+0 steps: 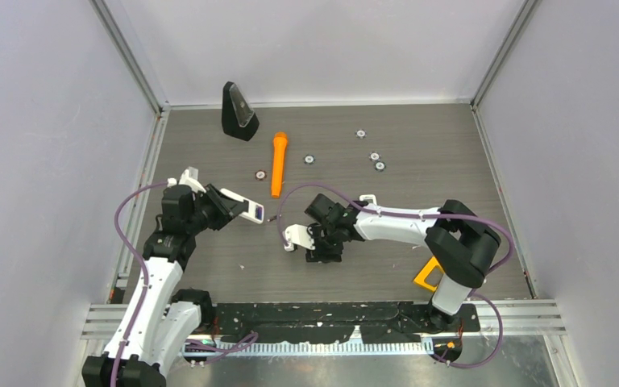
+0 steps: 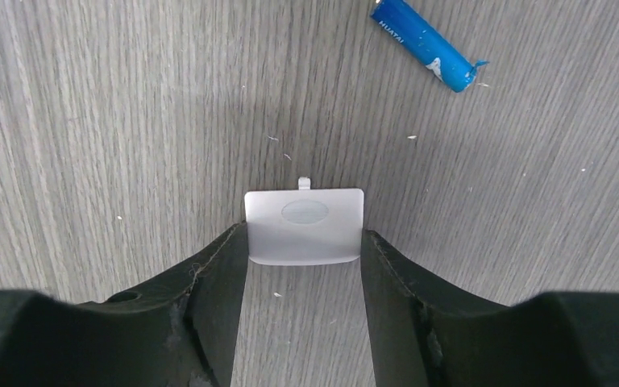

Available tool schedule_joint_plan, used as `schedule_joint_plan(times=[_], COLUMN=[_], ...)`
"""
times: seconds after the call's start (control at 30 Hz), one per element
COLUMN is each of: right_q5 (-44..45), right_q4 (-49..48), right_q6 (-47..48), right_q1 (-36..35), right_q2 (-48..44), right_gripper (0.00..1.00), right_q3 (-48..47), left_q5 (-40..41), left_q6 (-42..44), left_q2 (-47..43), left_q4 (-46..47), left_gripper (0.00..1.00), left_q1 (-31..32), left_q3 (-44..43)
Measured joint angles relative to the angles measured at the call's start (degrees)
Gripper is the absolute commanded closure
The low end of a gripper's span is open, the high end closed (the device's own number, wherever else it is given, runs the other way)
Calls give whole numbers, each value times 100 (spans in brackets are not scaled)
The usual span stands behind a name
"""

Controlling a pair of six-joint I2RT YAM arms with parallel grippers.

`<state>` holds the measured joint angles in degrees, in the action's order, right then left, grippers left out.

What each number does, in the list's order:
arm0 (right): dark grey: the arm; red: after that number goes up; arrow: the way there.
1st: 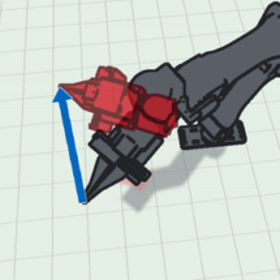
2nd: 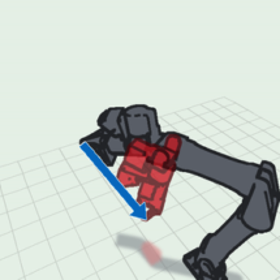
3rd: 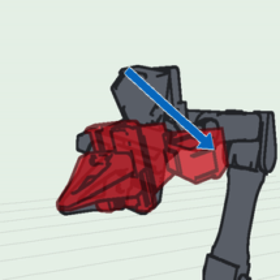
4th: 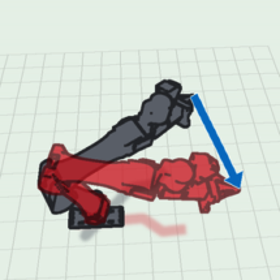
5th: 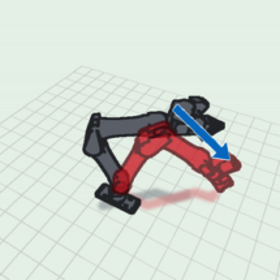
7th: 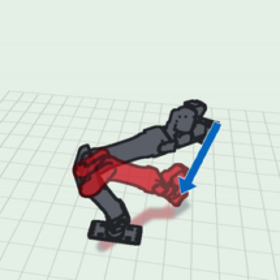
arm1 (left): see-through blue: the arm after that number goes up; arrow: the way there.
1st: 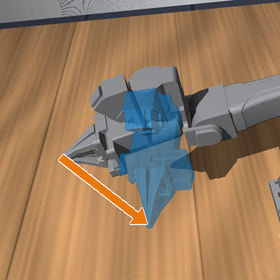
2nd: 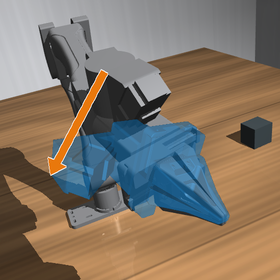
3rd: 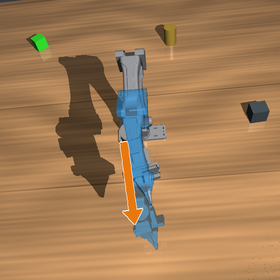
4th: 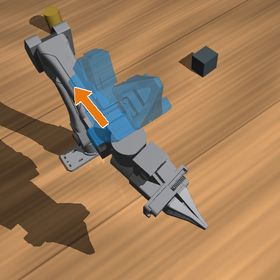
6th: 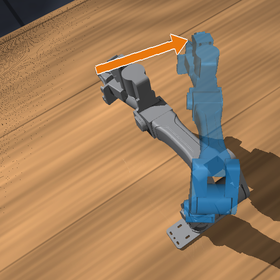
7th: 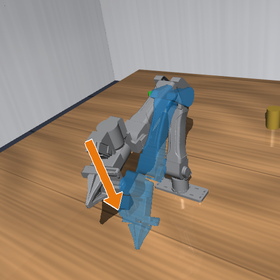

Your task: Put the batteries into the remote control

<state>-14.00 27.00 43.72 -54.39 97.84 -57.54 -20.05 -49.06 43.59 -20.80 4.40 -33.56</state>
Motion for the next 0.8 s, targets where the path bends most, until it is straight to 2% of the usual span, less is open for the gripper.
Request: schedule_joint_plan(times=[0.1, 0.37, 0.57, 0.8], right_q5=[50, 105, 151, 306], right_q4=[-129, -407, -610, -876], right_q6=[-28, -487, -1585, -2997], right_q1=[-4, -15, -188, -651], right_q2=[-85, -533, -1408, -2267], right_gripper=[61, 63, 72, 79], right_q3=[105, 378, 365, 245], left_q5=[-4, -249, -590, -828], left_q6=[2, -2, -2, 55], left_q2=[-52, -284, -737, -922], left_q4=[2, 326, 1150, 2197], left_gripper=[100, 100, 100, 100], left_q1=[0, -4, 175, 918], left_q3=[28, 413, 1088, 1425])
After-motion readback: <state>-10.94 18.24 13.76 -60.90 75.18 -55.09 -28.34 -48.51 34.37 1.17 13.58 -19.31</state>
